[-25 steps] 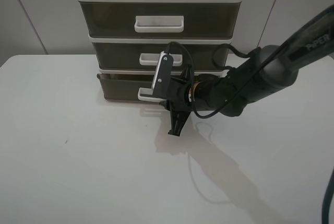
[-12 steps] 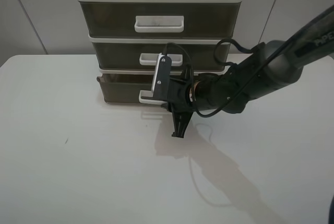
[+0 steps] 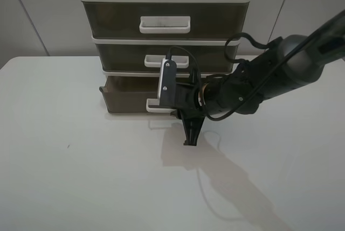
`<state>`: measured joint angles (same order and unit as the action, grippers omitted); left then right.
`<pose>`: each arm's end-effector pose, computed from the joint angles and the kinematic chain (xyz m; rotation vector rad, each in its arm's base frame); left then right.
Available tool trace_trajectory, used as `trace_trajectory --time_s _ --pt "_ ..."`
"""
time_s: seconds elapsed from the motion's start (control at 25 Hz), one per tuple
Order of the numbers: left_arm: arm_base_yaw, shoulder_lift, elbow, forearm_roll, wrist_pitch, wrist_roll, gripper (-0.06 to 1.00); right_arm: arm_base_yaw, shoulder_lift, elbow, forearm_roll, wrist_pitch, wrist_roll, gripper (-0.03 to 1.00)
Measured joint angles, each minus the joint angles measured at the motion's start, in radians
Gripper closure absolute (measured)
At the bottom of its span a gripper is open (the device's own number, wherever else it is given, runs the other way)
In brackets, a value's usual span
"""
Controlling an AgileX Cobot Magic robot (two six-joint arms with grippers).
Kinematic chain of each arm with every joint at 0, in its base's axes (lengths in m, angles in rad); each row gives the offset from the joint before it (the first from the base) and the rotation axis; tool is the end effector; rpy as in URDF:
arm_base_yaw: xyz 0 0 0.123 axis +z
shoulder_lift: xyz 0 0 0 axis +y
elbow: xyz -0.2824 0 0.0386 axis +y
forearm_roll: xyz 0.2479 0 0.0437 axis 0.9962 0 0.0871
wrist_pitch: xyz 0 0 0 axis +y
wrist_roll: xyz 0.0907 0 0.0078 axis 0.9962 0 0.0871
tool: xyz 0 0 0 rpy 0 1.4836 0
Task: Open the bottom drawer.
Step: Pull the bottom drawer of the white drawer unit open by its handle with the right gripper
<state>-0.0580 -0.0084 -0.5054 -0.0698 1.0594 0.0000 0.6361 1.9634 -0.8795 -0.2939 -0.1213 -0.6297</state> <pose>-0.0071 -0.0051 0.2789 0.0626 2.0284 -0.1199 0.2846 0.2141 0.1003 -1.7336 1.7346 -0.0829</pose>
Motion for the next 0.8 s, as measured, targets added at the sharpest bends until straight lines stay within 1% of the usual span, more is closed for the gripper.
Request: trace_trajectory --time_s 0.16,0.52,0.8 --pt "0.0 0.0 0.0 0.0 0.0 0.0 0.2 0.02 -0.01 0.019 0.002 -0.003 0.001 0.87" --pt "0.0 0.0 0.0 0.0 0.0 0.0 0.2 0.079 -0.027 0.019 0.021 0.068 0.012 0.88" --pt "0.0 0.0 0.0 0.0 0.0 0.0 0.2 0.103 -0.058 0.024 0.09 0.121 0.012 0.88"
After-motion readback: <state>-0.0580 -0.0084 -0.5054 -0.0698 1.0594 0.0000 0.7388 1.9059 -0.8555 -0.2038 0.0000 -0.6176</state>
